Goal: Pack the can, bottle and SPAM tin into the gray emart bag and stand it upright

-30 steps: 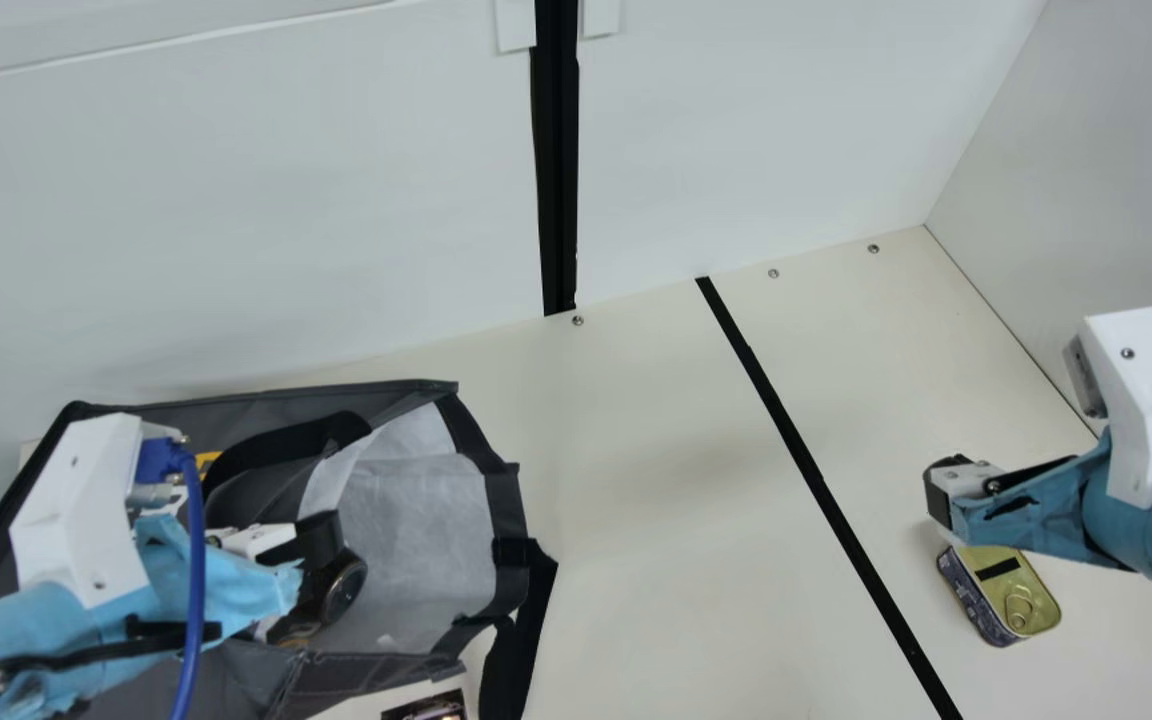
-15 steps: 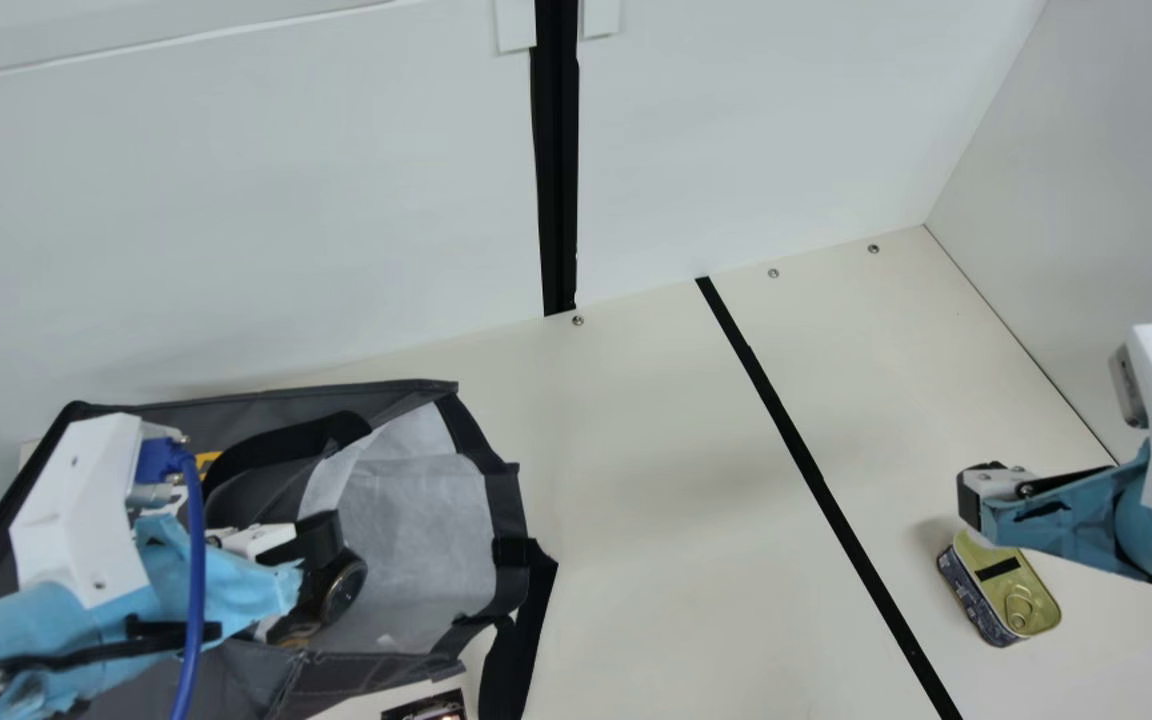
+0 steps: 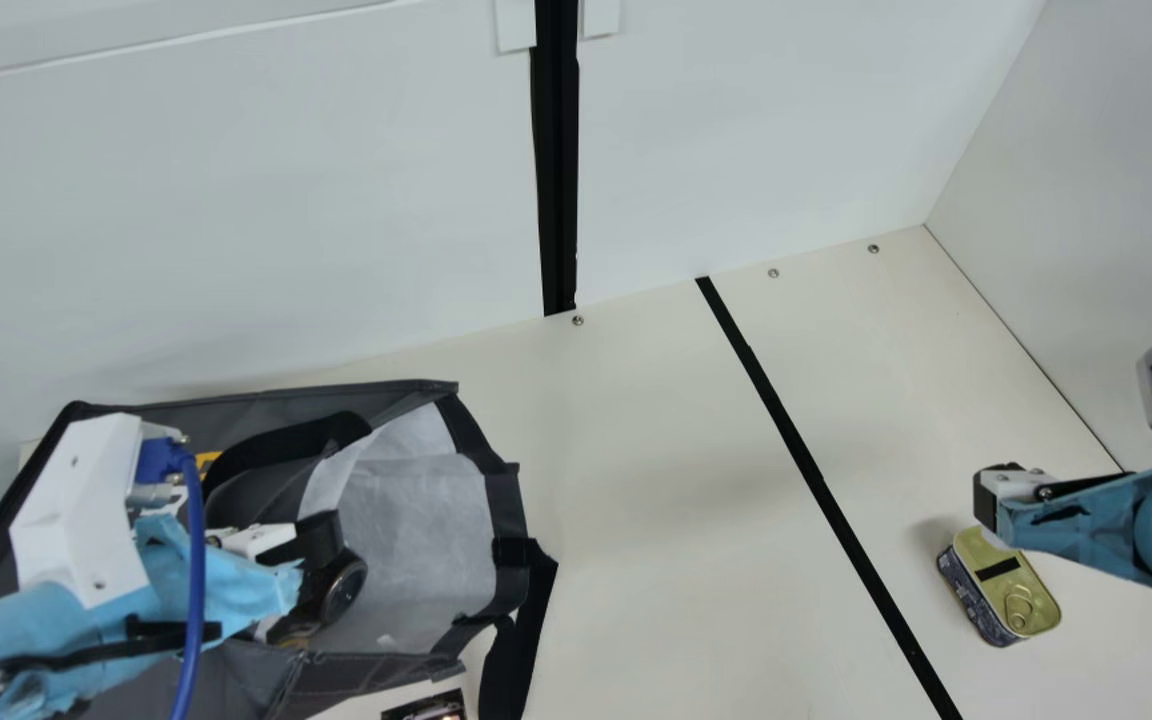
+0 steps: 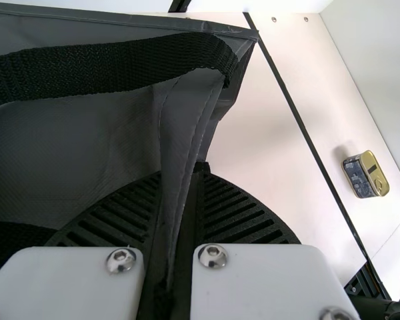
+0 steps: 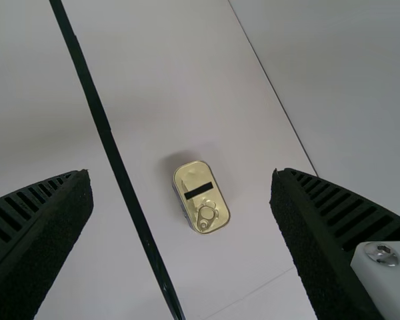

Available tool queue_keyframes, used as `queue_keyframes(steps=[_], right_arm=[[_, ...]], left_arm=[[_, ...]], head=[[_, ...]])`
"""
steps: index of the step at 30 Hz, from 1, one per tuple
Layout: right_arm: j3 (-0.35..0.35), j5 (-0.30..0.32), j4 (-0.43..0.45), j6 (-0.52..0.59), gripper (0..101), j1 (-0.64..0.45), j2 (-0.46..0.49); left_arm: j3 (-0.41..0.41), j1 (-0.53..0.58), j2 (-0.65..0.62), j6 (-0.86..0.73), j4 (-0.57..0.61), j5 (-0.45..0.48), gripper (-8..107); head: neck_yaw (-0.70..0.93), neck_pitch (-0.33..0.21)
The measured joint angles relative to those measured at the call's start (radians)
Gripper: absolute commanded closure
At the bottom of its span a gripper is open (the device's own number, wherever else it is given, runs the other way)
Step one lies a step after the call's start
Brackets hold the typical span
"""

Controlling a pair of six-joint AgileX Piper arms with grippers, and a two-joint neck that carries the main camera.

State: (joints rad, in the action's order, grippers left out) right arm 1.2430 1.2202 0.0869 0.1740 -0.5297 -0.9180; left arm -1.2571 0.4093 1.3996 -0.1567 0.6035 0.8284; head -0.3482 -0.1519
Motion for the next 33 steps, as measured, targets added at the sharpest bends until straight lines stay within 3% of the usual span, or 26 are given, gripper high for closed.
queue_keyframes(steps=[33], right_arm=[[-0.039,0.000,0.023,0.000,6,0.021,-0.023]], left_arm=[[0.000,0.000,0.000,0.000,0.000,0.000,107]], head=[[0.000,0.000]])
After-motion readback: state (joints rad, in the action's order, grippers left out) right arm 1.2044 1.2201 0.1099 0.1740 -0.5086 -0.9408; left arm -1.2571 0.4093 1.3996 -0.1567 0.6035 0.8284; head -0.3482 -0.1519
